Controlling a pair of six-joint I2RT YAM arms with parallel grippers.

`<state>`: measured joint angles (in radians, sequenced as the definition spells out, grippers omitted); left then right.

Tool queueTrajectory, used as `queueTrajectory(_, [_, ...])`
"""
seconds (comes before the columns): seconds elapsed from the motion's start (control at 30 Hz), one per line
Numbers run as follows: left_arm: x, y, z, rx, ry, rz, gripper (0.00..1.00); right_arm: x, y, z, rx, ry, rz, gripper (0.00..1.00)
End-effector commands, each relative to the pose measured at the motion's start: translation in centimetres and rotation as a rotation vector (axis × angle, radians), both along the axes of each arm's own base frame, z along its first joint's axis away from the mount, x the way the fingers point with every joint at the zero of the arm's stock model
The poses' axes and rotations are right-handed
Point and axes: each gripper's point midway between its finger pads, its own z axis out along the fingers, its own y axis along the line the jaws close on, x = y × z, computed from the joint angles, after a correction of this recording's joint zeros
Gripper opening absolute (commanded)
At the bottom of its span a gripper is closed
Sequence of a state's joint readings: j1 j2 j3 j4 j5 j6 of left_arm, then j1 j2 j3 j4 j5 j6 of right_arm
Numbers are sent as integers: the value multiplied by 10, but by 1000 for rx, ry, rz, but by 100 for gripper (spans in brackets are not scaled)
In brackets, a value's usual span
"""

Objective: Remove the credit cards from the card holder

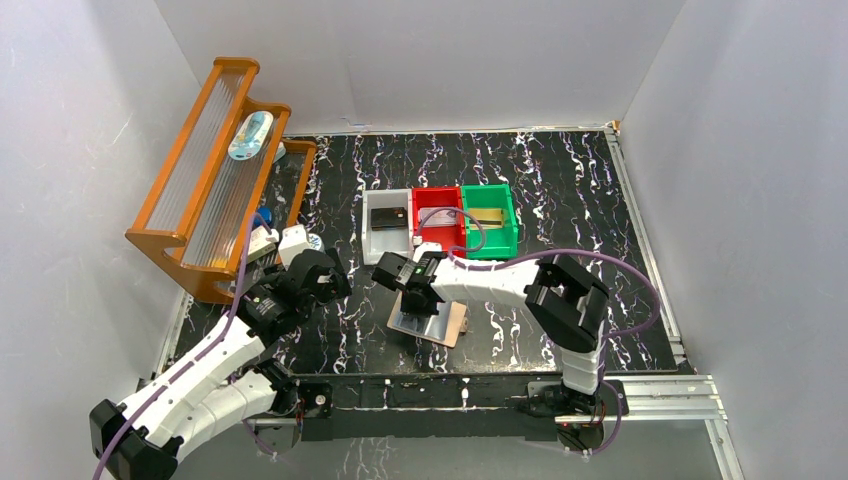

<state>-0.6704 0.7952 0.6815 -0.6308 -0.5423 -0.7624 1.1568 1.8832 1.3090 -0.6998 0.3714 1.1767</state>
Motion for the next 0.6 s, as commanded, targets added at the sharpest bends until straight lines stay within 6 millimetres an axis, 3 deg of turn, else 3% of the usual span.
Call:
queueTrajectory(0.0, [-1, 7, -2, 20, 2, 25, 98, -5, -12, -13, -16, 29, -26, 12])
queueTrajectory(0.17, [-1, 0, -5, 7, 22, 1, 98, -3, -10, -9, 9, 18, -7, 0])
queueTrajectory(0.27, [1, -12, -7, -16, 39, -50, 98, -1, -3, -3, 60, 2, 18, 0])
queueTrajectory(0.5, [3, -47, -17, -83, 97, -191, 98, 8, 21, 28, 283, -32, 59, 0])
queueTrajectory(0.53, [4, -66, -20, -128, 116, -273, 98, 9, 20, 33, 361, -30, 50, 0])
queueTrajectory(0.57, [4, -72, -22, -137, 126, -298, 98, 10, 20, 36, 392, -33, 45, 0])
